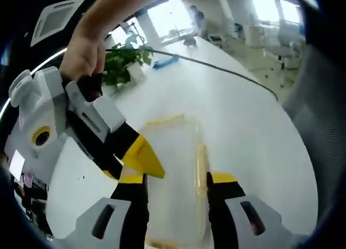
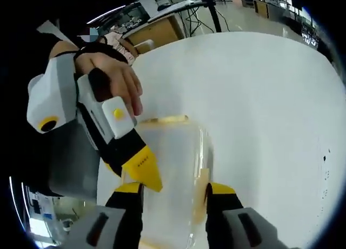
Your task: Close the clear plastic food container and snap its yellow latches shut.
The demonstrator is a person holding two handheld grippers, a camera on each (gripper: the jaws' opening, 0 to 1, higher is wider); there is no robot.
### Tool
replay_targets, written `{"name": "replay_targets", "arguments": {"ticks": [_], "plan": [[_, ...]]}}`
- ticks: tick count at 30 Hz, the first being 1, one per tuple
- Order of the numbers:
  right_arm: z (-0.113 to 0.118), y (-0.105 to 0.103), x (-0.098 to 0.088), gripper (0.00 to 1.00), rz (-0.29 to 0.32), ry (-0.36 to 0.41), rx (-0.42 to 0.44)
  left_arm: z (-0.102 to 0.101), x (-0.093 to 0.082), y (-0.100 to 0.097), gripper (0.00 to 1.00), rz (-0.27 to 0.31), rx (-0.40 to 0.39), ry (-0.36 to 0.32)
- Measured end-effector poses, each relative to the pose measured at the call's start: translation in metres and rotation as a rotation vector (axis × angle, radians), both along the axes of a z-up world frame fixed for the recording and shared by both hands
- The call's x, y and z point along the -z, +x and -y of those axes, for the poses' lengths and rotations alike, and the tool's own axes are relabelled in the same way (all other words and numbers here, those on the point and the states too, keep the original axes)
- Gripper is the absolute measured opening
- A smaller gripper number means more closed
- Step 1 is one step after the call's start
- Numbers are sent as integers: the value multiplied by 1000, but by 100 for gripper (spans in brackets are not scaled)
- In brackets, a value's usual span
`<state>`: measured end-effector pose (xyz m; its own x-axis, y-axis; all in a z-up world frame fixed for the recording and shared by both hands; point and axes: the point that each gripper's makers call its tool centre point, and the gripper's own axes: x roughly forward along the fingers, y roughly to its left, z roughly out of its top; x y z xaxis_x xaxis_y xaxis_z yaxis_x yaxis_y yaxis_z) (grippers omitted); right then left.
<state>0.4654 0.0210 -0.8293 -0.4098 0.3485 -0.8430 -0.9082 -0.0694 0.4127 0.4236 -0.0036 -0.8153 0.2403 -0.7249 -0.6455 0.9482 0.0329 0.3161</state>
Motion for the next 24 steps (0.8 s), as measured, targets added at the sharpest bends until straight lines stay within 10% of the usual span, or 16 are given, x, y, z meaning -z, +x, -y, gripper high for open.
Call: {"name": "replay_targets", "arguments": {"ticks": [6, 24], "plan": [[-6, 2, -13, 55, 37, 47, -40, 5, -9, -5, 55, -48, -18, -11], [1, 10, -22, 61, 145, 38, -40, -1, -10, -9, 52, -113, 12, 44]]}}
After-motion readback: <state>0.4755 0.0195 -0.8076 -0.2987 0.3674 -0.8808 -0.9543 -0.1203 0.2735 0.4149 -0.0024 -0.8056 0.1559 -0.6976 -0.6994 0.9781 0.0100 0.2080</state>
